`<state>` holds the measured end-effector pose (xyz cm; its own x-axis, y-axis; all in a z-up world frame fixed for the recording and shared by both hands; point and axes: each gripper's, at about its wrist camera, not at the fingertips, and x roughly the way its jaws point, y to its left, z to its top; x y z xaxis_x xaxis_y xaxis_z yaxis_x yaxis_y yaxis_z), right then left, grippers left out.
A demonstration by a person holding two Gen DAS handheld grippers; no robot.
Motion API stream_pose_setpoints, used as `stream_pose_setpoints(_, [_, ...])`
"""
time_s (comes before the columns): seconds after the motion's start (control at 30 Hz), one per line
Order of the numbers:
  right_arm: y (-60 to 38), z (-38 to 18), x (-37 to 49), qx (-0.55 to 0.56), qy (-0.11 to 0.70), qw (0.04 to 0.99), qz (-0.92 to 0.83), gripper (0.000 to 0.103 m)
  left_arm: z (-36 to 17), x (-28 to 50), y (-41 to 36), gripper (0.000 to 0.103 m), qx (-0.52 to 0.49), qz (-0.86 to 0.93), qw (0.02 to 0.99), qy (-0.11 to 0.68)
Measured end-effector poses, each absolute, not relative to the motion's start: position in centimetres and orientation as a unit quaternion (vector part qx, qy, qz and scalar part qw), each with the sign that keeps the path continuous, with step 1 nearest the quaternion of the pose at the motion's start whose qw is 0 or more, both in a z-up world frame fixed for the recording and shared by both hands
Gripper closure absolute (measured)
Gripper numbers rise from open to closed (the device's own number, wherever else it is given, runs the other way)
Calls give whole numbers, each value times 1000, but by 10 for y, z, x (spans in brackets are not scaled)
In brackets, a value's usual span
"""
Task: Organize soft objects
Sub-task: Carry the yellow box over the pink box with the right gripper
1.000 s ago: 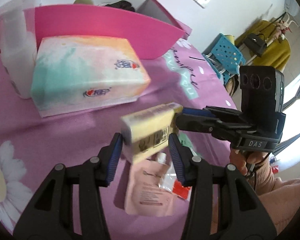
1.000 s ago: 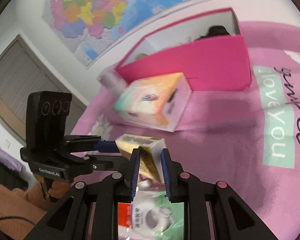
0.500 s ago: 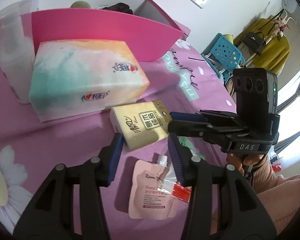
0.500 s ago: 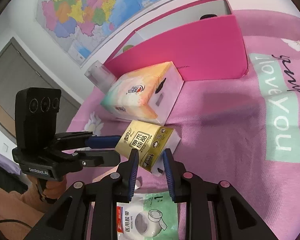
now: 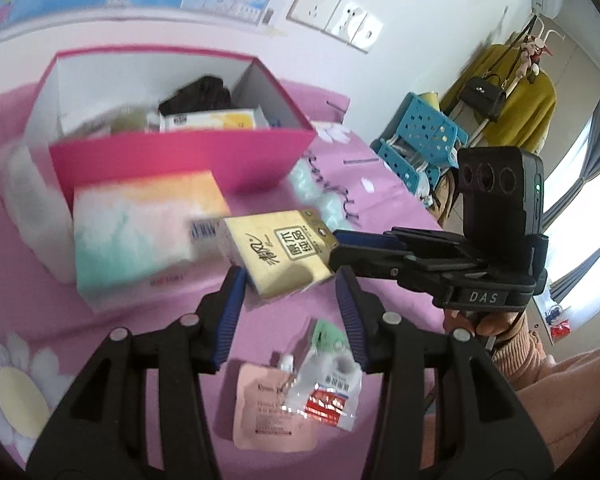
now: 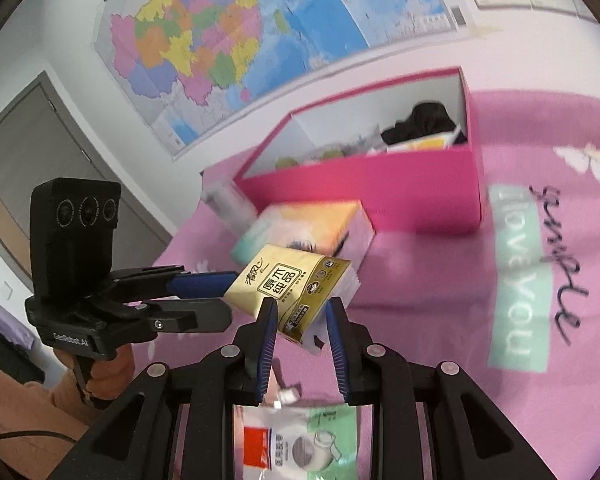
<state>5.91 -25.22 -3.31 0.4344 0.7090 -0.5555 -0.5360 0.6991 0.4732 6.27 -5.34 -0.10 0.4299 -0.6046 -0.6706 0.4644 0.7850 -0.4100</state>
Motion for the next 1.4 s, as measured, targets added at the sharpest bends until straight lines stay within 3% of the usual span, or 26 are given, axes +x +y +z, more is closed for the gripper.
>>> stream_pose_setpoints(0.7, [-258,18,104,103,315,874,354,77,40,109,-67,55,-60,-306,870,383])
stream_pose_setpoints(1.4, [-260,20,139,105,310,884,335,77,43,142,-75,55,-53,-292,876,379])
